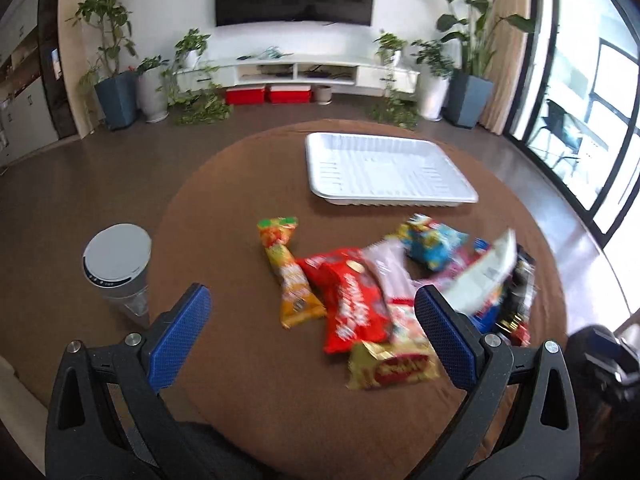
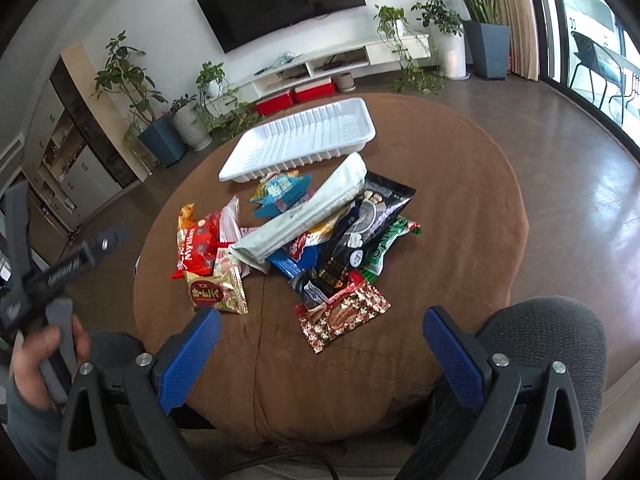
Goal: Organize snacks
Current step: 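Grasp the orange stick snack with the left tool while the right tool grasps the white long packet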
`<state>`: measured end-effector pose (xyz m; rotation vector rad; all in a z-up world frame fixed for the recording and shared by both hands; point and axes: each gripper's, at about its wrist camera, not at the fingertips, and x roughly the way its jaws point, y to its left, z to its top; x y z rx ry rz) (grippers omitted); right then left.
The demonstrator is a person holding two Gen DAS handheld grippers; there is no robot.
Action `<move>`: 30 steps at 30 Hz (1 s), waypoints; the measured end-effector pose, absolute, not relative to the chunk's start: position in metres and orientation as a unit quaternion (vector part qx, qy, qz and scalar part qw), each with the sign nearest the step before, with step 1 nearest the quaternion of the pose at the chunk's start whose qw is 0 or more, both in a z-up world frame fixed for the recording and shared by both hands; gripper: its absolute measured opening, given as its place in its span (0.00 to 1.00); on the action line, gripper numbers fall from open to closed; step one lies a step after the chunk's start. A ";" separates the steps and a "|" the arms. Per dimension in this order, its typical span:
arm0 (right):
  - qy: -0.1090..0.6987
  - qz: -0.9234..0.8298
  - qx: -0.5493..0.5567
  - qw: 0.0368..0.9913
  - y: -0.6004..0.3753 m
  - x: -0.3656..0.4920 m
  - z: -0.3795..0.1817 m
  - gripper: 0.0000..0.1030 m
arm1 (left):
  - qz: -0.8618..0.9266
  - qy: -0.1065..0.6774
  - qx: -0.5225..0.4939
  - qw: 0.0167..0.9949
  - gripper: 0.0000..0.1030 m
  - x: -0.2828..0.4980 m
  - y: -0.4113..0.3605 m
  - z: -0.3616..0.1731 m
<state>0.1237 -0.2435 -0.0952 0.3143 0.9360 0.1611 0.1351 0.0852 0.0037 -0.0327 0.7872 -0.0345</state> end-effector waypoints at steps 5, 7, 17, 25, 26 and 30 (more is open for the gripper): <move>0.478 0.075 0.136 0.865 -0.240 0.133 -0.101 1.00 | -0.004 0.437 -0.012 0.899 1.00 0.194 0.114 -0.020; 0.489 0.068 0.127 0.860 -0.239 0.137 -0.103 1.00 | 0.009 0.458 -0.005 0.889 0.99 0.213 0.120 -0.031; 0.497 0.067 0.155 0.851 -0.254 0.151 -0.102 0.97 | 0.014 0.500 0.013 0.866 0.99 0.271 0.130 -0.078; 0.490 0.063 0.150 0.856 -0.255 0.160 -0.099 0.83 | 0.019 0.526 0.001 0.851 0.41 0.299 0.137 -0.110; 0.491 0.062 0.152 0.856 -0.255 0.162 -0.099 0.81 | 0.021 0.527 0.003 0.850 0.37 0.302 0.139 -0.112; 0.489 0.058 0.151 0.857 -0.256 0.167 -0.099 0.77 | 0.011 0.532 -0.006 0.847 0.29 0.311 0.132 -0.122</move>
